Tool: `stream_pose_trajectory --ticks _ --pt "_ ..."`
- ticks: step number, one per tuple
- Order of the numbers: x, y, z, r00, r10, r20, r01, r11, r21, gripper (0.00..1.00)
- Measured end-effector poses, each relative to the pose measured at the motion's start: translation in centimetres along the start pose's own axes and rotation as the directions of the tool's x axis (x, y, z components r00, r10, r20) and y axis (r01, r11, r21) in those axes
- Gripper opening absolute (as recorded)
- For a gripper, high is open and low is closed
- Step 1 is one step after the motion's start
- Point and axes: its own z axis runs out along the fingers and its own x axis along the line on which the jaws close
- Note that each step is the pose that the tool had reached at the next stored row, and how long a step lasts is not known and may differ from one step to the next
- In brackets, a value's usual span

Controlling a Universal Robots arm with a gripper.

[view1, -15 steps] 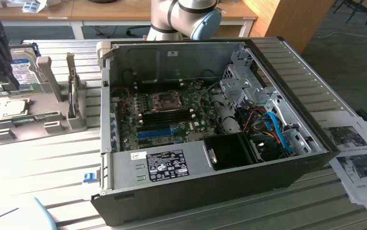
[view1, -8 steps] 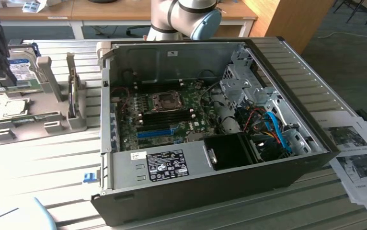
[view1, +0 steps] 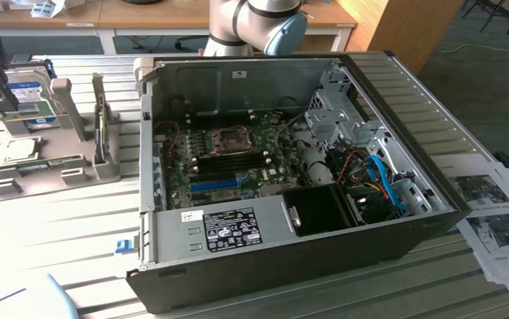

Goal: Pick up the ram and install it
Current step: 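Pick up the ram and move it above insertion slot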

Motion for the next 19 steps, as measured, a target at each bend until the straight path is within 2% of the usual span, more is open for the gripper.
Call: stream_pose_trajectory --ticks 13,19 --pt "-0.1 0.04 -1.72 1.0 0.0 0.0 0.0 1.0 0.0 0.11" --pt "-0.2 0.05 -1.89 1.0 0.0 0.0 0.0 1.0 0.0001 0.11"
